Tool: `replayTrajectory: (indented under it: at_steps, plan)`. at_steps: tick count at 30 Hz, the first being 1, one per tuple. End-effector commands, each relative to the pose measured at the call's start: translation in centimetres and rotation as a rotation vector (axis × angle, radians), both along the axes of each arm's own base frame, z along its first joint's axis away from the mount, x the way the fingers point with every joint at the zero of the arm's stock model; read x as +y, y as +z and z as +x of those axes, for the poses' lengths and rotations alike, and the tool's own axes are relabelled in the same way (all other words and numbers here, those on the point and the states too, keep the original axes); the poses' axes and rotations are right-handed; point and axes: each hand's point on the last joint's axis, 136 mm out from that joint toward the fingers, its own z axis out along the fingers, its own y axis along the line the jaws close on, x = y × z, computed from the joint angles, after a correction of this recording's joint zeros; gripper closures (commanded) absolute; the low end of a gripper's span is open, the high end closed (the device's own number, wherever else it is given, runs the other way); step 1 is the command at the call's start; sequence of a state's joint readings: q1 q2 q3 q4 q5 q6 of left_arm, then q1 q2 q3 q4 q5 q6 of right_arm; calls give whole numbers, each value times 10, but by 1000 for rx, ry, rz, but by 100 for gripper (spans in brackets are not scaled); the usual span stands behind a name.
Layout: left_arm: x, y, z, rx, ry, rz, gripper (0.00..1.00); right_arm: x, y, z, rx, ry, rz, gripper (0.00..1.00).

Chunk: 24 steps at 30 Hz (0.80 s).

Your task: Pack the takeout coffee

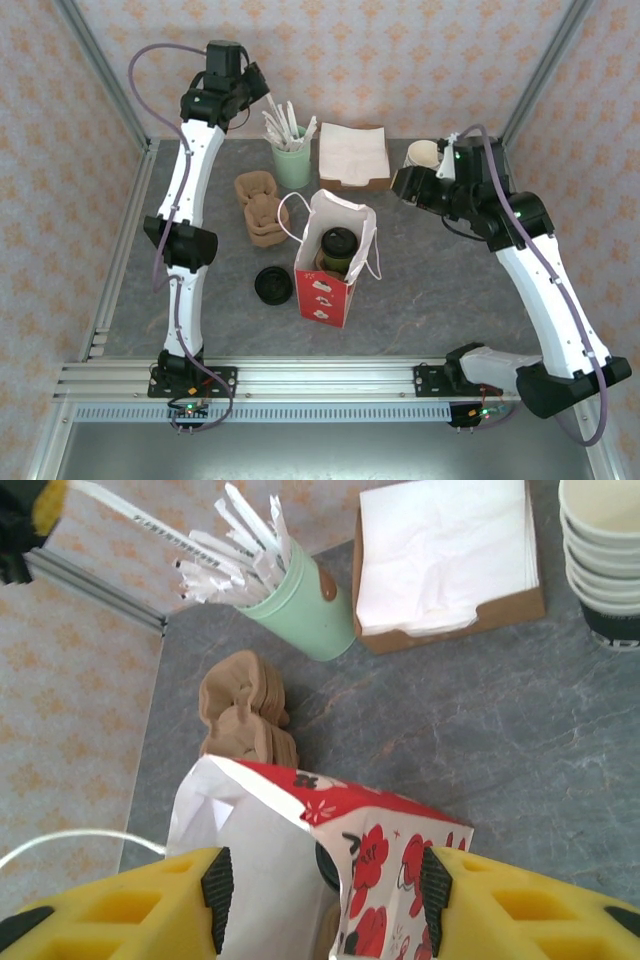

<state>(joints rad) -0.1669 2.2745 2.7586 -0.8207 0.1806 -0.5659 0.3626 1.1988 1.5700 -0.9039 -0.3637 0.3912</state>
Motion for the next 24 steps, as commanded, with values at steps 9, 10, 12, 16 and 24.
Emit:
replayTrajectory:
  at_steps: [9, 10, 12, 16, 24]
  plan:
    - [-47, 152, -133, -272, -147, 113, 100, -12, -9, 61, -7, -150, -69, 51]
    - [-52, 160, -145, -288, -165, 113, 100, -10, -11, 67, -13, -153, -66, 51]
    - [-59, 175, -174, -314, -196, 121, 100, -5, -14, 78, -27, -140, -68, 51]
    - [-84, 188, -227, -345, -302, 131, 100, 7, -15, 103, -41, -105, -78, 52]
    - [-117, 165, -304, -329, -491, 87, 100, 22, -43, 149, 2, -77, -153, 55]
